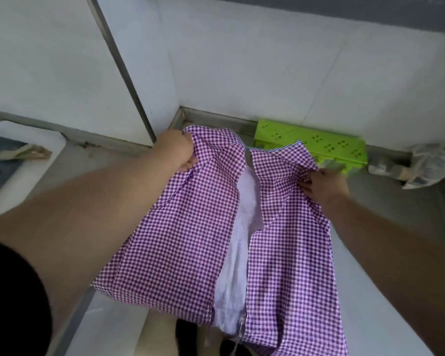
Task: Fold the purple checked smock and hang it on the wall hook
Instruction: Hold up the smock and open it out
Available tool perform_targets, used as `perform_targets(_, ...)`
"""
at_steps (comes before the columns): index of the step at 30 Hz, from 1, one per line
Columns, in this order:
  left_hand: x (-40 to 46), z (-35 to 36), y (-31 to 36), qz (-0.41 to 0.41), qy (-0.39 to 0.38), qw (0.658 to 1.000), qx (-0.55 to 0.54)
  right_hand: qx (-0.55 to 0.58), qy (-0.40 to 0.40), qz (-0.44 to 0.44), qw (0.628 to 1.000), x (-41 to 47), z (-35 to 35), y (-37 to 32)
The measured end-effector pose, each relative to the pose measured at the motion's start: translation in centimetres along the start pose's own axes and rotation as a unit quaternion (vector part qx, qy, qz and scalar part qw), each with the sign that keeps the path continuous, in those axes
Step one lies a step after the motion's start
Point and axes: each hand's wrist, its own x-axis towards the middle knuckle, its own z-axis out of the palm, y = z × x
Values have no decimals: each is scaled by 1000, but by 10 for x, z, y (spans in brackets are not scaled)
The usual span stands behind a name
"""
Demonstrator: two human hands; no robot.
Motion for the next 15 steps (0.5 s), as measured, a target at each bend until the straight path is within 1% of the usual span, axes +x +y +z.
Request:
perform_targets(1,5,3,-3,-1,-5,999,-43,-42,-2,-28,999,10,1,9)
perform_targets(2,12,7,-8,18,-17,998,-49,-71,-1,-44,997,17,3,15)
perform_targets(3,15,10,-13,40,-32,998,-27,-88,-16,-57,994,24,6,21)
perform_targets(5,16,20,-30,75,-60,991,91,-138,-24,-81,987,17,17,21)
perform_targets(7,9,32,-52,121,-92,973,171,-205,-52,-94,973,12,25,26)
perform_targets(8,3,36,-63,160,-102,960,207,-242,-72,-105,962,8,29,29)
perform_targets(9,-6,38,-76,204,-119,939,251,-284,-92,-114,948,7,34,35)
perform_targets(10,-12,40,-87,253,-143,907,306,-314,-111,-135,933,5,37,40)
perform_targets(12,-22,44,-111,331,-210,813,430,-351,-140,-160,912,7,43,50)
perform_targets(13,-26,47,-119,344,-244,766,486,-367,-149,-170,902,7,43,51)
perform_targets(14,-28,51,-128,334,-268,730,532,-386,-159,-181,890,8,45,52)
perform_targets(15,-28,55,-135,311,-281,709,568,-411,-168,-194,875,9,48,52)
